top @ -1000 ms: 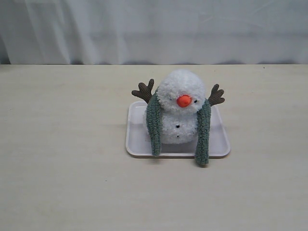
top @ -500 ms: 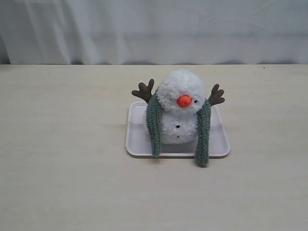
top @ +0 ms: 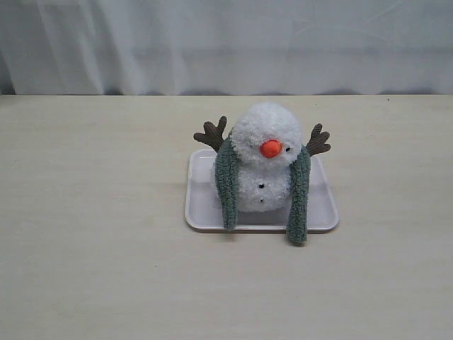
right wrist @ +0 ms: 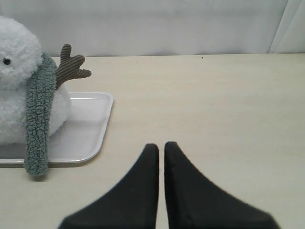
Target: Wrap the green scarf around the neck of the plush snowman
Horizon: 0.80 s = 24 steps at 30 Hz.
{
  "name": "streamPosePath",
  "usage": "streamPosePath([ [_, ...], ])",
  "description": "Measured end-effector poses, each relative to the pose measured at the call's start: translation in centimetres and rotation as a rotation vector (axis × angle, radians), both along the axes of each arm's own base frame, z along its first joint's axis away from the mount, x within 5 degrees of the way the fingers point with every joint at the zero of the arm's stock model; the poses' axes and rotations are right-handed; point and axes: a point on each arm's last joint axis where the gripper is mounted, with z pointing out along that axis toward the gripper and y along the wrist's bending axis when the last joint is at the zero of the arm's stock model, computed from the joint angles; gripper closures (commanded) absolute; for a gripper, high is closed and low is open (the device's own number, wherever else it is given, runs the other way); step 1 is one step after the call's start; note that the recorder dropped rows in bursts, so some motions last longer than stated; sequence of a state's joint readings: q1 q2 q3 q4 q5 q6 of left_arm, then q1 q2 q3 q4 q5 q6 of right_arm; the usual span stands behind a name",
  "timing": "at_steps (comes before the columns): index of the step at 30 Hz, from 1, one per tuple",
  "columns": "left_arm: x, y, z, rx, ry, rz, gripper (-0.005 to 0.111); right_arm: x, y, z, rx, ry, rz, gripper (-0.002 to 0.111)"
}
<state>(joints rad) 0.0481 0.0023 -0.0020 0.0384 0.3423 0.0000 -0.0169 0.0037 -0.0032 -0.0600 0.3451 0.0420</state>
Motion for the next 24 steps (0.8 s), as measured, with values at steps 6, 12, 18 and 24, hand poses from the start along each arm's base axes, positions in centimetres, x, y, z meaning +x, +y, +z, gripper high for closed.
streamPosePath([
  [6, 0.00, 0.00, 0.00, 0.000, 0.000, 0.000, 0.107, 0.00, 0.00, 0.00, 0.000, 0.000, 0.000, 0.104],
  [12, 0.00, 0.00, 0.00, 0.000, 0.000, 0.000, 0.107, 0.00, 0.00, 0.00, 0.000, 0.000, 0.000, 0.104],
  [18, 0.00, 0.00, 0.00, 0.000, 0.000, 0.000, 0.107, 0.00, 0.00, 0.00, 0.000, 0.000, 0.000, 0.104],
  [24, 0.00, 0.00, 0.00, 0.000, 0.000, 0.000, 0.107, 0.00, 0.00, 0.00, 0.000, 0.000, 0.000, 0.104],
])
